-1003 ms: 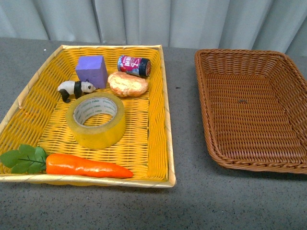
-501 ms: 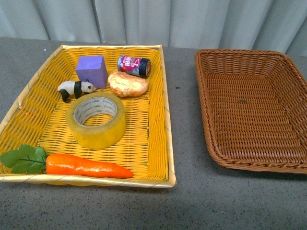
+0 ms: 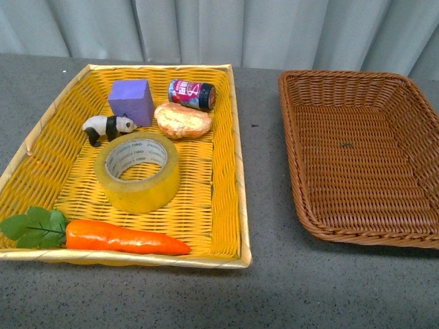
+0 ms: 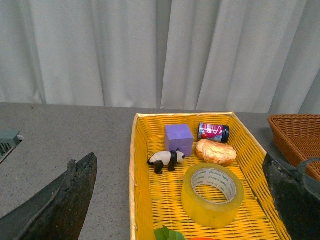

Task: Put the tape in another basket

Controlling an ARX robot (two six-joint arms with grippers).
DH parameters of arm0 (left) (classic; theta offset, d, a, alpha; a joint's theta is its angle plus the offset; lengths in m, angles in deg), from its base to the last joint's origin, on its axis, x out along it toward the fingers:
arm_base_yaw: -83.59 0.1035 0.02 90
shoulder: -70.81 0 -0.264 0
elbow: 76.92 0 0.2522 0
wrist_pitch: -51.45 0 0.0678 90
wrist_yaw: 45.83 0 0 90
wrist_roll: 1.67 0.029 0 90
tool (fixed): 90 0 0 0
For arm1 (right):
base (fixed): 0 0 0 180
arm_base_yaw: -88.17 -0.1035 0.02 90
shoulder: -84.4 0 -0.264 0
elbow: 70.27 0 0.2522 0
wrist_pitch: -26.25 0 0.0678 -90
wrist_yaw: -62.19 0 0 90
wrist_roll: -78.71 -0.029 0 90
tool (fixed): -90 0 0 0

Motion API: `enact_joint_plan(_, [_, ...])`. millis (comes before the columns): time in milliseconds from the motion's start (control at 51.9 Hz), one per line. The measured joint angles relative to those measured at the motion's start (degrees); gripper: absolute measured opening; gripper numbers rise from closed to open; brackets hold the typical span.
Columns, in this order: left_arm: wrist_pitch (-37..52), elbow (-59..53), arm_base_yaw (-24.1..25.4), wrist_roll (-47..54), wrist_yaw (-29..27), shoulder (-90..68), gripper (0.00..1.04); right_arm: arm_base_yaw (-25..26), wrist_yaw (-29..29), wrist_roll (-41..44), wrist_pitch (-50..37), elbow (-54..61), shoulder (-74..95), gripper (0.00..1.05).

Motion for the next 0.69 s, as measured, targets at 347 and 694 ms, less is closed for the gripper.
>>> enact_joint_plan(347, [0.0,0.0,0.0,0.0,0.0,0.0,0.98,0.0,0.0,0.0,0.0,0.0,0.0,0.96])
enact_joint_plan(694, [3.56,5.18,0.96,-3.67,9.73,-29.81,0.98,0.07,0.0,0.0,0.0,0.0,-0.04,0.96])
